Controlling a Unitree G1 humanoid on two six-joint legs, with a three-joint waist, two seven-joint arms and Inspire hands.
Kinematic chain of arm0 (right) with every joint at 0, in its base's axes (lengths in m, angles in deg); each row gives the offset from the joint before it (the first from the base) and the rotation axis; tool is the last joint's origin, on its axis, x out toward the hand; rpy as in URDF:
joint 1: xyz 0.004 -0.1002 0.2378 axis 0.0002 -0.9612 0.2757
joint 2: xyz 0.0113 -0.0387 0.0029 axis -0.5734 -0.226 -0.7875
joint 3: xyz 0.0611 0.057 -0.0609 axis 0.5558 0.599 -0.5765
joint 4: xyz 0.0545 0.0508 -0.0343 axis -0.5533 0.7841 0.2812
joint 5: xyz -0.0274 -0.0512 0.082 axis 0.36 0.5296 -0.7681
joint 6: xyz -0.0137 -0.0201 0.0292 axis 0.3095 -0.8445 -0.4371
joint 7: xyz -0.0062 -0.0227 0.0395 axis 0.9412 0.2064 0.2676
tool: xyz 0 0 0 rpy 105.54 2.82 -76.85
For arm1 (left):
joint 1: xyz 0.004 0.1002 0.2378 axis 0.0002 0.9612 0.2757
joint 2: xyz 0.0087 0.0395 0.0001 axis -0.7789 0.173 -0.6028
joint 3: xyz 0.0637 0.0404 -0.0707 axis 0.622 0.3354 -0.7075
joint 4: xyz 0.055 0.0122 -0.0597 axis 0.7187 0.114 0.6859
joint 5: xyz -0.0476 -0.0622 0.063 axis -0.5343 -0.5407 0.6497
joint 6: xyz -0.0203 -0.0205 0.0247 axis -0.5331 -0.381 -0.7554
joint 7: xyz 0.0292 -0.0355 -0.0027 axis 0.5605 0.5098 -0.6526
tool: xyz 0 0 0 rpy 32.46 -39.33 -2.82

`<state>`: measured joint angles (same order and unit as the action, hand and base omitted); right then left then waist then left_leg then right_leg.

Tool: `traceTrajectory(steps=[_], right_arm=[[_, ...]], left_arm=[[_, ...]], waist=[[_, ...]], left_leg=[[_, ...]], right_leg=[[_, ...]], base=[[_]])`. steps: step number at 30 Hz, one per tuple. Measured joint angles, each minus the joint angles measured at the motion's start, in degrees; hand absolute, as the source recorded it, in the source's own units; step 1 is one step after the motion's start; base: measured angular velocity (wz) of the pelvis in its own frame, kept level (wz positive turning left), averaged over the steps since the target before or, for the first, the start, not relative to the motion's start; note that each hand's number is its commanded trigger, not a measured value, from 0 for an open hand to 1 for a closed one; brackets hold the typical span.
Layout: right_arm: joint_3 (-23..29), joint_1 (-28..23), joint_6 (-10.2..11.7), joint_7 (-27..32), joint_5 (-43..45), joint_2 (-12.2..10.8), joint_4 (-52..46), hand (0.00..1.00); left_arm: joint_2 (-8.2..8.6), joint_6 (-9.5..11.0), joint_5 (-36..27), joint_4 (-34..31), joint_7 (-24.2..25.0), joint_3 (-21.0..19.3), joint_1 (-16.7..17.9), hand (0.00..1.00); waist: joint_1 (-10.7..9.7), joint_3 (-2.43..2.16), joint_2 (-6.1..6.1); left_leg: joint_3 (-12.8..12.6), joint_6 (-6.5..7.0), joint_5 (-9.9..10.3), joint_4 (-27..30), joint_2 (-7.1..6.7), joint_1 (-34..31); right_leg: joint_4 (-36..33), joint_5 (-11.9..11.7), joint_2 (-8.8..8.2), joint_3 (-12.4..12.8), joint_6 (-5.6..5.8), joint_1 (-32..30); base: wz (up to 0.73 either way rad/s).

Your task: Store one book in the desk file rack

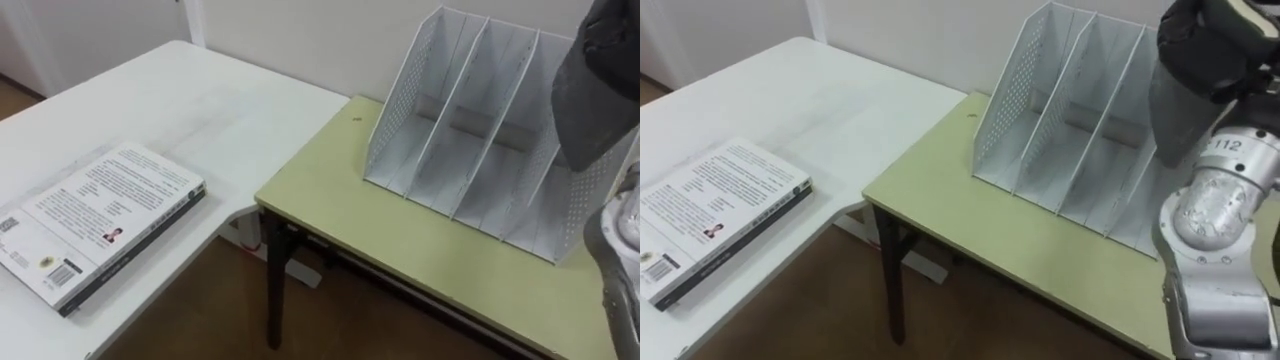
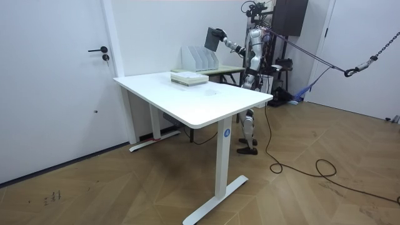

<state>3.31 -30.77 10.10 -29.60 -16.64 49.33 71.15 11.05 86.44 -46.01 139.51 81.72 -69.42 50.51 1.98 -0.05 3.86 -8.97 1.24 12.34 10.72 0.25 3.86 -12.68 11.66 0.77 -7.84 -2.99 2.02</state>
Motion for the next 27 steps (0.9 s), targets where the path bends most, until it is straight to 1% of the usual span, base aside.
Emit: traceTrajectory(steps=[1,2,5,9,12,15,17,21,23,27], right_arm=[[0.0,0.3,-0.2,0.0,0.0,0.3,0.5,1.0],[0.0,1.3,-0.9,-0.1,0.0,0.5,1.3,1.0],[0.0,3.1,-2.3,-0.1,0.1,0.6,2.3,1.0],[0.0,4.2,-2.7,-0.1,0.0,0.6,2.3,1.0],[0.0,4.6,-3.2,-0.1,-0.1,1.7,2.9,1.0],[0.0,6.0,-3.8,0.0,-0.1,1.9,4.5,1.0],[0.0,6.1,-3.8,0.4,-0.1,2.1,4.7,1.0],[-0.2,6.4,-4.2,0.4,-0.3,2.2,6.2,1.0],[-0.4,7.1,-5.7,0.4,-0.6,2.3,8.2,1.0],[-1.0,8.0,-7.6,0.3,-1.9,2.6,11.6,1.0]], left_arm=[[-0.03,0.0,0.0,-0.1,-0.1,0.0,0.0,0.0],[-0.03,-0.1,0.0,-0.1,-0.1,-0.1,0.0,0.0],[-0.03,-0.4,0.0,-0.1,-0.1,-0.6,0.0,0.0],[-0.04,-1.1,0.0,-0.4,-0.1,-0.6,0.0,0.0],[-0.13,-1.4,0.0,-0.5,-0.3,-0.6,-0.2,0.0],[-0.13,-1.5,0.0,-0.6,-0.3,-0.6,-0.2,0.0],[-0.13,-2.1,0.0,-0.8,-0.4,-0.6,-0.2,0.0],[-0.23,-2.6,0.0,-0.9,-0.9,-0.5,-0.2,0.0],[-0.25,-2.6,0.0,-1.0,-1.4,-0.2,-0.2,0.0],[-0.31,-3.7,0.0,-1.3,-1.7,-0.1,-0.2,0.0]], waist=[[0.0,0.04,0.06],[0.1,0.1,0.16],[0.1,0.12,0.18],[0.1,0.09,0.19],[0.2,-0.1,0.27],[0.2,-0.21,0.17],[0.2,-0.33,0.08],[0.2,-0.34,0.07],[0.2,-0.38,0.01],[0.1,-0.47,-0.16]], left_leg=[[0.1,0.0,0.0,0.1,0.0,0.0],[0.2,0.0,0.0,0.2,0.0,0.0],[0.5,0.0,0.0,0.6,-0.02,-0.4],[0.8,0.0,0.0,0.7,-0.1,-0.7],[1.3,0.01,0.0,0.9,-0.19,-1.0],[1.3,0.0,0.0,0.9,-0.18,-1.1],[1.4,0.0,0.0,0.9,-0.16,-1.2],[1.5,0.0,0.0,0.9,-0.1,-1.2],[1.5,0.0,0.0,0.9,-0.08,-1.2],[1.6,0.0,0.0,0.9,-0.09,-1.3]], right_leg=[[0.1,0.0,-0.05,-0.2,0.0,0.0],[0.1,0.0,-0.3,-0.3,0.0,0.0],[0.1,0.0,-0.53,-0.9,0.01,0.0],[0.3,0.0,-0.59,-1.2,0.03,-0.1],[0.5,0.0,-0.52,-1.7,0.03,0.0],[0.7,0.0,-0.49,-1.8,0.03,0.0],[0.8,0.0,-0.43,-1.9,0.02,0.0],[0.8,0.0,-0.41,-2.0,0.0,0.0],[0.8,0.0,-0.53,-2.2,-0.02,0.1],[0.9,0.0,-0.59,-2.8,-0.03,0.1]], base=[[0.15],[0.06],[0.08],[0.05],[0.08],[0.0],[0.0],[0.0],[0.0],[0.01]])
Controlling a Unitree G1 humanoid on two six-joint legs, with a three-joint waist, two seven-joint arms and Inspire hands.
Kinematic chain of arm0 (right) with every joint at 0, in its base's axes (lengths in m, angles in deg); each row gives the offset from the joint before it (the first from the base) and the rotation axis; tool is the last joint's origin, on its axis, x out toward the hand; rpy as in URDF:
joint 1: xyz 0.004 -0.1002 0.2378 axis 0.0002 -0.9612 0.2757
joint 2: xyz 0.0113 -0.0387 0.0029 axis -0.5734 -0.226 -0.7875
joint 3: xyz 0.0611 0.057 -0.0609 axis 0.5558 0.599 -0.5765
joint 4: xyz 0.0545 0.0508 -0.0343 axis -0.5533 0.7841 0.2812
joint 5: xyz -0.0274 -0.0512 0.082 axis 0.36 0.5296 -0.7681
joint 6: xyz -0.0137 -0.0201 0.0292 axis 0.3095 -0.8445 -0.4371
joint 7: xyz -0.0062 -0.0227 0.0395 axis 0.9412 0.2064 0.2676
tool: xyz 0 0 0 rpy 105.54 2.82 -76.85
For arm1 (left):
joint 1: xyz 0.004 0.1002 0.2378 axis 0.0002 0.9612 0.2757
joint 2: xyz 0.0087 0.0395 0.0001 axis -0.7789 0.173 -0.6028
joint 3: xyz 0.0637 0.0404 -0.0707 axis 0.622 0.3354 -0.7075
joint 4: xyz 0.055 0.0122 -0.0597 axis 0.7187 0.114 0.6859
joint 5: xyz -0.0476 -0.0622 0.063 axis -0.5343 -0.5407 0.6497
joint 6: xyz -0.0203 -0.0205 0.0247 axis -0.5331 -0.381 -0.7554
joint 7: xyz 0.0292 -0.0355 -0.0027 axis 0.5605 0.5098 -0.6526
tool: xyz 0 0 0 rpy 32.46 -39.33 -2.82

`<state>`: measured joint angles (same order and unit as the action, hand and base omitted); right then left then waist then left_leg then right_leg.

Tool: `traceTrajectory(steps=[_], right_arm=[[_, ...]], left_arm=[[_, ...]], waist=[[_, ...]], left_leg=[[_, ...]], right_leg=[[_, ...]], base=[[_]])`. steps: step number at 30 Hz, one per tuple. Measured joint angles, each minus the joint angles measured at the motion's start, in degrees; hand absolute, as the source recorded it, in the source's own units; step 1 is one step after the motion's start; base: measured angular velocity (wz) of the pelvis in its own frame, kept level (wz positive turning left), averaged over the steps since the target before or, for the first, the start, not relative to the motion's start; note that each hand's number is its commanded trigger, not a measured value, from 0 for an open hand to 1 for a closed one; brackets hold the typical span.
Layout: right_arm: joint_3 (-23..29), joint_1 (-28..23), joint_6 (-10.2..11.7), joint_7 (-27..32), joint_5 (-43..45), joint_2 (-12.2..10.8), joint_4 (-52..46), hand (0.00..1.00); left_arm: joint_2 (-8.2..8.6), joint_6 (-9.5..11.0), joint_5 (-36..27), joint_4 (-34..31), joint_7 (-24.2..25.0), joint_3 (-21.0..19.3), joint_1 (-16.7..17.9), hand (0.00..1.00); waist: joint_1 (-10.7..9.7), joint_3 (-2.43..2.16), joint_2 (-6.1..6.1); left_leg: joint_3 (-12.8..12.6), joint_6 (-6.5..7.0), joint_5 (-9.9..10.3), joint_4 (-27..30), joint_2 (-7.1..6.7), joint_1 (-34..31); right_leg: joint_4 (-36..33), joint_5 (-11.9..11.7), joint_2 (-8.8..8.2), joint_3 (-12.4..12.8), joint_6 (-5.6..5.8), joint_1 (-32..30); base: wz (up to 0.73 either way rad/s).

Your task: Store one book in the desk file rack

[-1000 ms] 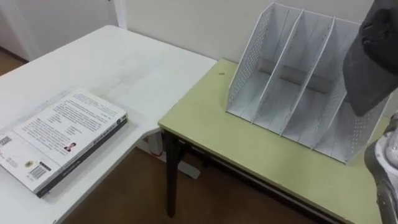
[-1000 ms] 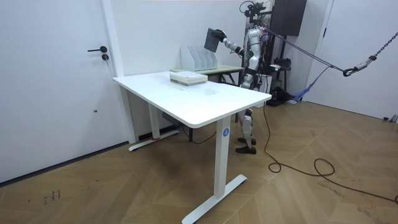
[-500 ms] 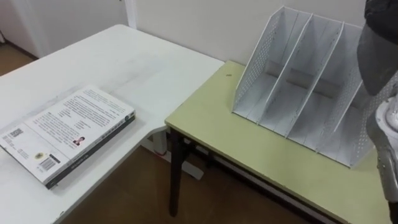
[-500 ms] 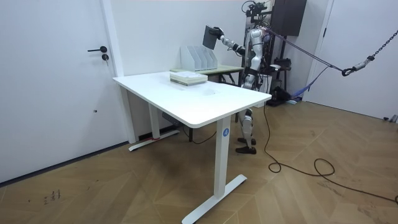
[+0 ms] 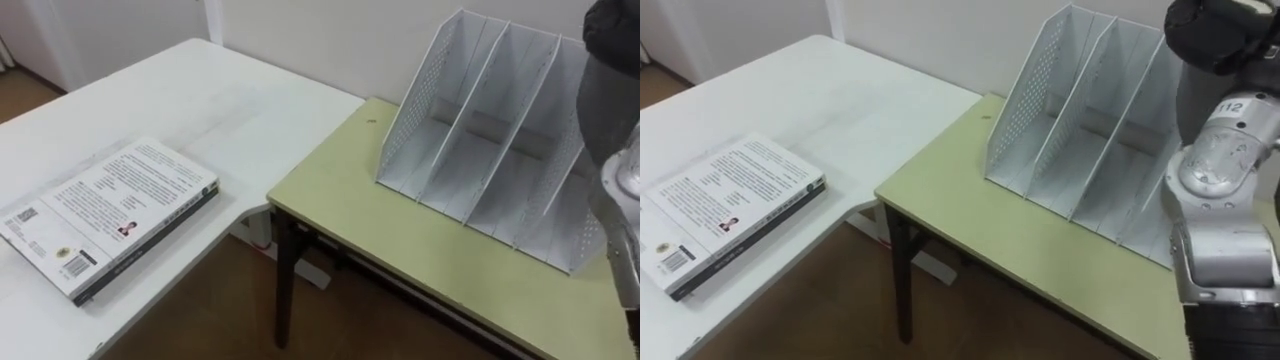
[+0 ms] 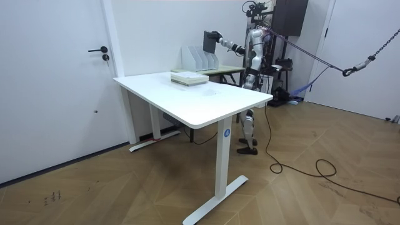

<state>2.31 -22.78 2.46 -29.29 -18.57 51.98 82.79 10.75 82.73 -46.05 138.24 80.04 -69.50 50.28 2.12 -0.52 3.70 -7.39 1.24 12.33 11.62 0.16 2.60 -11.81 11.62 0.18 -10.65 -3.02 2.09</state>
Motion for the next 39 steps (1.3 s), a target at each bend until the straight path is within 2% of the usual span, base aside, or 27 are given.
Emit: traceTrajectory(steps=[7,11,15,17,28,29,30,39], right_arm=[[-0.2,1.6,-0.3,0.0,-3.4,1.2,4.2,1.0],[-0.2,4.1,-0.3,-0.8,-5.6,2.2,9.1,1.0],[-0.2,6.6,-0.4,-2.1,-6.4,2.3,13.6,1.0],[-0.3,7.0,-0.5,-3.3,-8.0,3.1,15.5,1.0],[-0.9,9.6,-1.0,-5.1,-14.8,5.5,23.5,1.0],[-0.9,9.8,-1.0,-5.1,-15.8,5.7,24.1,0.71],[-0.9,9.8,-1.0,-5.1,-16.4,5.8,24.4,0.0],[-0.9,11.5,-1.2,-5.5,-26.2,6.5,31.1,0.0]], left_arm=[[-0.04,-0.3,0.0,-0.1,-0.8,0.0,0.0,0.0],[-0.5,-2.0,0.3,-1.4,-0.9,-0.1,0.0,0.0],[-0.81,-2.7,0.5,-1.6,-0.7,-0.1,0.0,0.0],[-0.98,-3.4,0.5,-1.8,-0.7,-0.1,-0.2,0.0],[-1.53,-4.1,0.4,-1.8,-0.6,-0.3,-0.4,0.0],[-1.53,-4.2,0.4,-1.8,-0.6,-0.4,-0.4,0.0],[-1.53,-4.3,0.4,-1.8,-0.6,-0.5,-0.4,0.0],[-1.58,-4.7,0.4,-2.2,-1.2,-0.5,-0.3,0.0]], waist=[[-0.1,-0.01,-0.18],[-0.1,-0.04,-0.19],[-0.1,-0.07,-0.02],[-0.1,-0.16,0.25],[0.0,-0.19,0.74],[0.0,-0.2,0.78],[0.1,-0.21,0.79],[-0.2,-0.2,0.73]], left_leg=[[0.4,-0.01,0.0,0.1,-0.02,-0.2],[0.9,-0.04,-0.1,0.2,-0.06,-0.4],[1.2,-0.11,-0.2,0.3,-0.07,-0.5],[1.4,-0.13,-0.2,0.3,-0.08,-0.6],[1.9,-0.13,-0.2,0.7,-0.28,-1.2],[1.9,-0.13,-0.2,0.7,-0.29,-1.2],[1.8,-0.13,-0.2,0.7,-0.29,-1.2],[1.7,-0.13,-0.2,0.6,-0.27,-1.3]], right_leg=[[0.0,-0.1,-0.04,-0.8,0.0,0.1],[-0.1,-0.1,-0.17,-1.1,0.0,0.0],[-0.1,-0.2,-0.28,-1.1,-0.04,0.0],[0.0,-0.2,-0.31,-1.4,-0.04,0.0],[0.3,-0.2,-0.4,-2.0,-0.06,0.0],[0.3,-0.2,-0.41,-2.0,-0.06,0.0],[0.3,-0.2,-0.41,-2.0,-0.06,0.0],[0.0,-0.2,-0.14,-2.0,-0.06,0.0]], base=[[0.03],[0.03],[0.01],[0.05],[0.02],[0.0],[0.0],[0.0]])
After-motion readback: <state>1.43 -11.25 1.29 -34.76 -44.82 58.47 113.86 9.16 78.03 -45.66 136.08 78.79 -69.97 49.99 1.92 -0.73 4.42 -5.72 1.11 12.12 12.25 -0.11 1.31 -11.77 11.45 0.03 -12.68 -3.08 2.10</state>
